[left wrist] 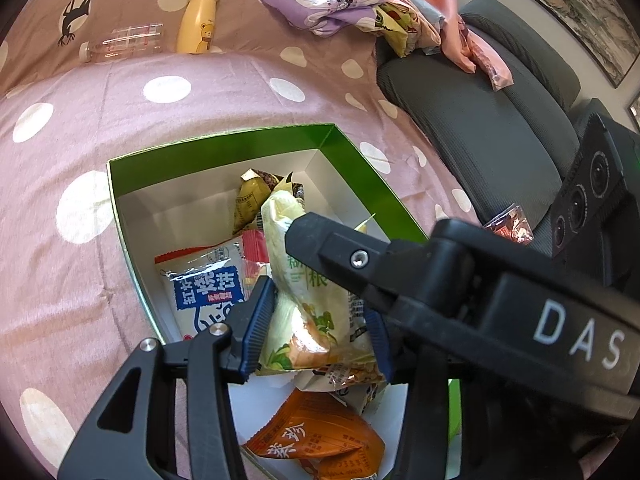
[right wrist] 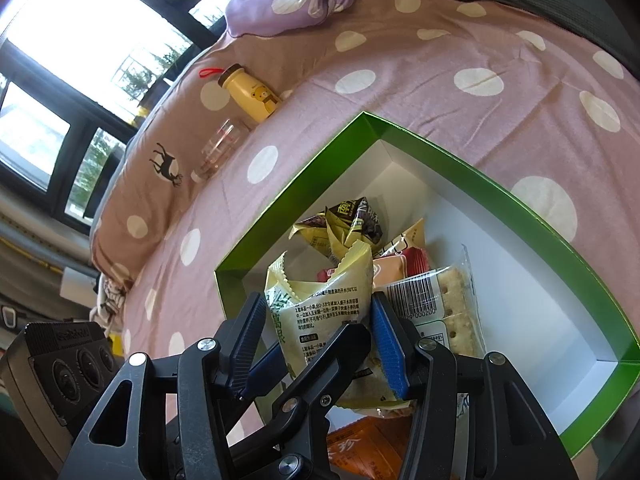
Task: Organize snacks
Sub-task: 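Lower the chip bag into the box with the right gripper, then open the right gripper, release the chip bag and withdraw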
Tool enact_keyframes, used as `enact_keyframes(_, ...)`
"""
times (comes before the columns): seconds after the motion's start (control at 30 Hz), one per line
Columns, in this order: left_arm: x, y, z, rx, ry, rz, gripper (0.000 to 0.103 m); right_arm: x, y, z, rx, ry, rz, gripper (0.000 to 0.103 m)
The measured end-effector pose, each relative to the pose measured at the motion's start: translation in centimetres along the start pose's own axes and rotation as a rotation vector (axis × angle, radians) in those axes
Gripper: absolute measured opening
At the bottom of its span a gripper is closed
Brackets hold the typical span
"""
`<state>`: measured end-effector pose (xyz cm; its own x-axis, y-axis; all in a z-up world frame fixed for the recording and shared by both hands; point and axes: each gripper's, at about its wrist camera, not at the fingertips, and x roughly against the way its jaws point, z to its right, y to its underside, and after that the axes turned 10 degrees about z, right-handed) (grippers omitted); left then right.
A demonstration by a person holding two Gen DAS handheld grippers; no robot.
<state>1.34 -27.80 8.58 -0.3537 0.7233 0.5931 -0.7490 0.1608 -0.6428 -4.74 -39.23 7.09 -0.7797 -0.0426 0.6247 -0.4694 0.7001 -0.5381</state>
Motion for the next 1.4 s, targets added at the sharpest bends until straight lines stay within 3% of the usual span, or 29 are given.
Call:
enact_keyframes(0.07,-0.03,0.03,0.01,0.001,-0.006,0.0,0.048,0.01,-0.02,0.01,0.0,0.0,0.0,0.055)
enact_keyframes(0.1,-0.09,0.03,-0.1,0.001,-0.03,-0.001,0.056,0.01,-0.02,0.01,0.001,-0.001,0.0,0.055)
enact_keyframes(0.13,-0.24,0.08,-0.27,0.007,-0.04,-0.008,0.057,0.03,0.0,0.02,0.001,0.004,0.003,0.055)
enact_keyframes(1.3,-0.28,0.23,-0.23,0.001,-0.061,0.035,0.066,-0.52,-0.47,0.42,-0.028,0.003,0.012,0.055)
enact_keyframes(1.4,-0.22,0.2,-0.43,0.006,-0.056,0.035,0.067,-0.33,-0.53,0.39,-0.027,0.005,0.019,0.06)
